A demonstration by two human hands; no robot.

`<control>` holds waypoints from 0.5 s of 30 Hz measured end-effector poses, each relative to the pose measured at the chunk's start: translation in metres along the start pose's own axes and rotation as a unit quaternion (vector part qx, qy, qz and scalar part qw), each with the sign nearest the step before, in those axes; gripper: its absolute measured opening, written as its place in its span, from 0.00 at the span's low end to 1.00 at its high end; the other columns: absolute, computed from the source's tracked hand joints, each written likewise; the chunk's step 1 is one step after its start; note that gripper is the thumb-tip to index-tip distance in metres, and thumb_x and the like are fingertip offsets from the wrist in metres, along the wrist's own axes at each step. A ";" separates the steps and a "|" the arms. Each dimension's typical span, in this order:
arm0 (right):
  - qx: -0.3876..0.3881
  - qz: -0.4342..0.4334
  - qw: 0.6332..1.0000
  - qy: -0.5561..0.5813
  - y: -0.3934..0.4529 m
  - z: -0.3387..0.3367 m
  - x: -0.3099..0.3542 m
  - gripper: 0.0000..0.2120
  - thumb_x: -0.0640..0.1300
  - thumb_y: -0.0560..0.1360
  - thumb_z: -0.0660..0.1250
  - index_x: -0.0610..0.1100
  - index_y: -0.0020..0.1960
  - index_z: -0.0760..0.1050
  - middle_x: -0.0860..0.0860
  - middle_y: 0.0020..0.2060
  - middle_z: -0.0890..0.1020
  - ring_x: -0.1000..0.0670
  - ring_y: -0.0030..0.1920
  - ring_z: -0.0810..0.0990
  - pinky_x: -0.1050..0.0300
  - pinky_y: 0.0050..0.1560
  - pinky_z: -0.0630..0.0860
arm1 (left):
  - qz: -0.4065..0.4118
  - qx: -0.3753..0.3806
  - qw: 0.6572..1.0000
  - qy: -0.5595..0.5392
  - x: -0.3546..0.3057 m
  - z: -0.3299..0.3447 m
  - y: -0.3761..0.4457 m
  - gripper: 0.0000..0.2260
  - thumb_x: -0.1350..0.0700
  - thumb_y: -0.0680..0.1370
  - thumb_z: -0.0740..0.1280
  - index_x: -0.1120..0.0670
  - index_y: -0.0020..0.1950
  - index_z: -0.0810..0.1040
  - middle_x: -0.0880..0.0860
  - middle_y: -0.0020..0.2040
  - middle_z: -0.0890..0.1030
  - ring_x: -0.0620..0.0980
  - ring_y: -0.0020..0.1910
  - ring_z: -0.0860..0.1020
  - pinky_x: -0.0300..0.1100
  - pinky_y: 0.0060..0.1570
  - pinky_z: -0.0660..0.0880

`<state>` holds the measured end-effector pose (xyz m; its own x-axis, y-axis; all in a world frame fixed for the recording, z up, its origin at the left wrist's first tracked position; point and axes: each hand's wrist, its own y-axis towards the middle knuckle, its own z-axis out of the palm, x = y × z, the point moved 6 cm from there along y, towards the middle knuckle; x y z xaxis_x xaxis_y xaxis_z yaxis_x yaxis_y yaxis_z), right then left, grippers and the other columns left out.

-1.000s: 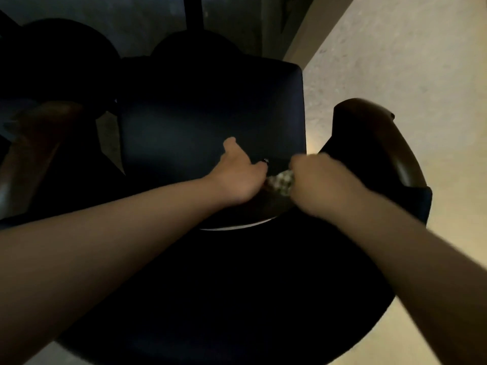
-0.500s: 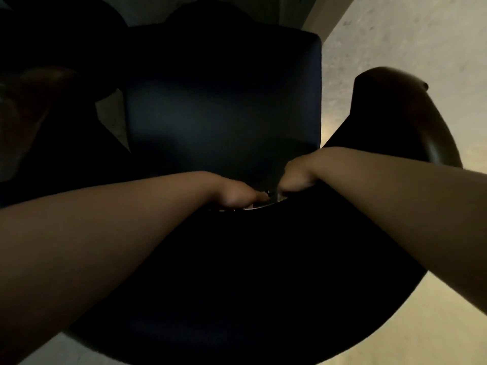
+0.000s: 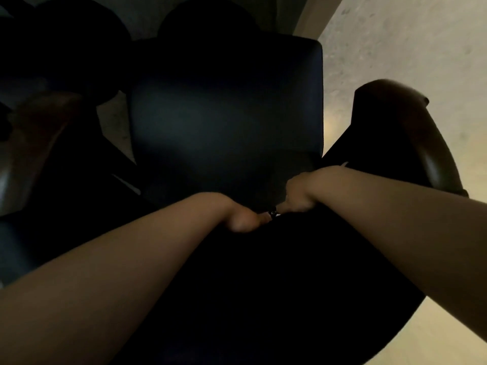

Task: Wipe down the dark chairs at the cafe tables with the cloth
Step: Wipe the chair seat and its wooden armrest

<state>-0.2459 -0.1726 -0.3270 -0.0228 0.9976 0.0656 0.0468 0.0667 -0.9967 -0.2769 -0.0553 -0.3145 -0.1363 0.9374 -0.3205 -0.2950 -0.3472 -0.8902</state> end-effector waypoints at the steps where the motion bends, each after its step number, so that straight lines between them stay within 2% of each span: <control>1: -0.005 0.002 1.000 0.004 -0.002 0.008 0.000 0.29 0.62 0.78 0.57 0.40 0.67 0.70 0.43 0.62 0.75 0.45 0.52 0.74 0.56 0.54 0.69 | 0.001 -0.001 1.000 0.019 0.003 0.007 0.004 0.19 0.63 0.84 0.52 0.61 0.76 0.59 0.61 0.62 0.72 0.51 0.53 0.69 0.42 0.61 0.68; 3: -0.020 0.005 1.000 0.010 -0.005 0.024 0.000 0.29 0.62 0.77 0.58 0.40 0.66 0.71 0.43 0.61 0.75 0.45 0.50 0.73 0.57 0.51 0.68 | 0.008 -0.004 0.999 0.036 0.010 0.024 0.014 0.20 0.60 0.85 0.51 0.59 0.77 0.58 0.61 0.64 0.70 0.51 0.57 0.69 0.43 0.64 0.64; 6: -0.041 0.014 0.999 0.004 -0.009 0.045 -0.003 0.29 0.63 0.76 0.58 0.41 0.65 0.72 0.44 0.61 0.76 0.44 0.56 0.76 0.58 0.50 0.69 | 0.009 -0.033 0.999 0.033 0.014 0.041 0.023 0.21 0.53 0.86 0.51 0.57 0.78 0.57 0.62 0.74 0.64 0.56 0.72 0.66 0.40 0.66 0.60; 8: -0.039 0.023 0.999 0.000 -0.012 0.058 -0.005 0.29 0.64 0.76 0.58 0.42 0.65 0.72 0.45 0.61 0.76 0.44 0.59 0.76 0.56 0.50 0.70 | 0.010 -0.048 0.999 -0.001 0.017 0.053 0.030 0.21 0.51 0.85 0.53 0.56 0.76 0.61 0.59 0.73 0.67 0.57 0.71 0.67 0.36 0.61 0.65; 10: -0.046 0.029 0.998 -0.008 -0.013 0.070 -0.006 0.29 0.64 0.75 0.57 0.43 0.65 0.72 0.45 0.62 0.76 0.44 0.60 0.76 0.54 0.52 0.70 | -0.002 -0.074 0.997 -0.017 0.023 0.062 0.035 0.24 0.45 0.84 0.52 0.56 0.76 0.64 0.60 0.73 0.68 0.58 0.71 0.68 0.45 0.70 0.62; 11: -0.058 0.033 0.998 -0.014 -0.013 0.074 -0.005 0.29 0.64 0.75 0.57 0.44 0.65 0.72 0.45 0.63 0.75 0.43 0.60 0.75 0.53 0.51 0.70 | -0.006 -0.081 0.997 -0.010 0.027 0.065 0.038 0.26 0.41 0.83 0.51 0.55 0.76 0.65 0.60 0.73 0.68 0.59 0.71 0.67 0.51 0.72 0.61; 13: -0.072 0.036 0.997 -0.019 -0.013 0.078 -0.004 0.28 0.63 0.75 0.56 0.44 0.65 0.72 0.45 0.63 0.75 0.43 0.61 0.75 0.53 0.50 0.69 | -0.002 -0.091 0.996 -0.002 0.034 0.066 0.041 0.29 0.35 0.80 0.49 0.50 0.74 0.67 0.57 0.72 0.70 0.58 0.69 0.70 0.53 0.71 0.63; 15: -0.072 0.035 0.997 -0.017 -0.012 0.079 -0.003 0.25 0.60 0.77 0.57 0.44 0.64 0.73 0.45 0.62 0.76 0.44 0.60 0.76 0.54 0.49 0.69 | 0.001 -0.078 0.997 -0.005 0.037 0.066 0.041 0.30 0.33 0.79 0.48 0.50 0.74 0.67 0.56 0.71 0.71 0.56 0.69 0.71 0.53 0.71 0.63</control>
<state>-0.3248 -0.1778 -0.3187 -0.0476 0.9988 -0.0086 0.1916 0.0006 -0.9815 -0.3569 -0.0365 -0.3415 -0.1467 0.9362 -0.3194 -0.1436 -0.3396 -0.9295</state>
